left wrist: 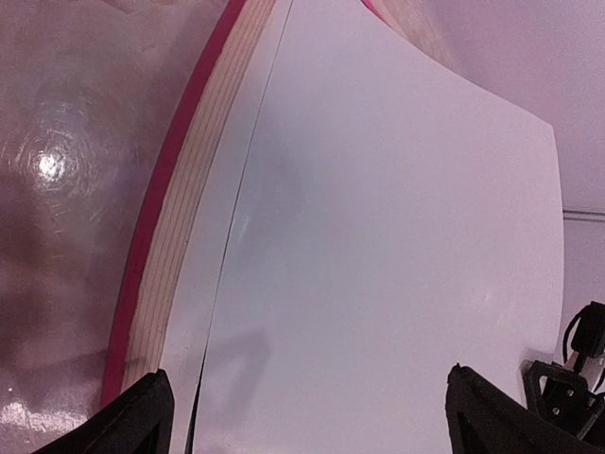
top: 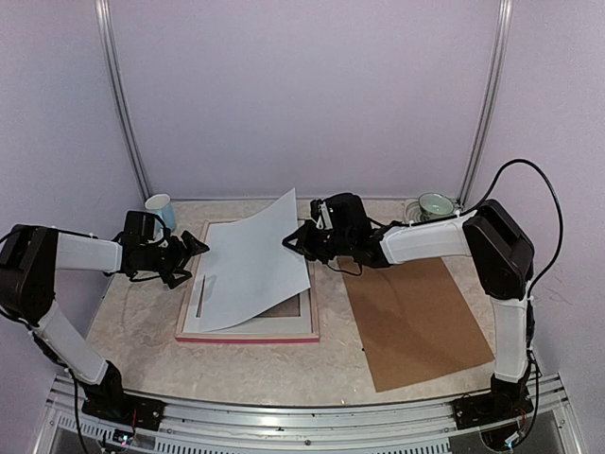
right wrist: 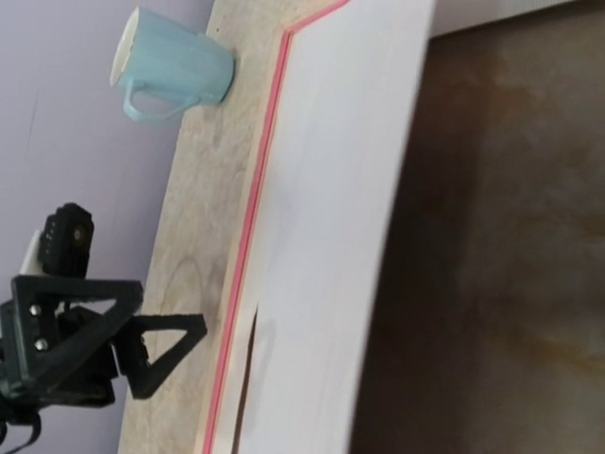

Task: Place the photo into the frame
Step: Place the photo on the mat board.

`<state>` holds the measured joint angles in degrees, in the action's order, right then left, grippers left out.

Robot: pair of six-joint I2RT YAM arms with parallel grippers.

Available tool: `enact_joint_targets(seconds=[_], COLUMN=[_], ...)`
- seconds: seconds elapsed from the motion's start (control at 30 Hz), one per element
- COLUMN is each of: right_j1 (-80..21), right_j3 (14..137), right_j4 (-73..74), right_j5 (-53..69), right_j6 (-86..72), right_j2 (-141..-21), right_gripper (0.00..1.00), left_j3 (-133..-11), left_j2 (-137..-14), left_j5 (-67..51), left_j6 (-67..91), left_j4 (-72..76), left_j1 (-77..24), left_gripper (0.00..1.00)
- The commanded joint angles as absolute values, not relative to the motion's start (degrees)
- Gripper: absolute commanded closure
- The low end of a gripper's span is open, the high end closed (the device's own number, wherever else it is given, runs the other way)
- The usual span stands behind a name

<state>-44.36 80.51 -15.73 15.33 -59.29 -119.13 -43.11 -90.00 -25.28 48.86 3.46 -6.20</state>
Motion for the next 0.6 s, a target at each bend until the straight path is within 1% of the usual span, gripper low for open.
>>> enact_joint_targets(seconds=[0.0,0.4,0.57], right_j1=[-44.42,-44.47,-44.69], right_j3=[80.67,79.24,79.58], right_j4=[-18.49,-25.29,-24.93], right_j5=[13.82,14.6,14.0], right_j6=[-60.3,-63.57,-63.19], right_j2=[-118.1,-118.89,-119.04], right_gripper=[0.89,0.89,0.89], left_j3=[-42.45,-42.36,-42.36], left_j2=[-90.16,-90.0,-90.01], left_j5=[-26.1,-26.15,-26.23], left_j6=[48.87,48.95,48.88], left_j4=[5.01,5.07,5.1], left_j1=[-6.33,-6.33,-6.33], left_gripper=[0.01,0.01,0.01])
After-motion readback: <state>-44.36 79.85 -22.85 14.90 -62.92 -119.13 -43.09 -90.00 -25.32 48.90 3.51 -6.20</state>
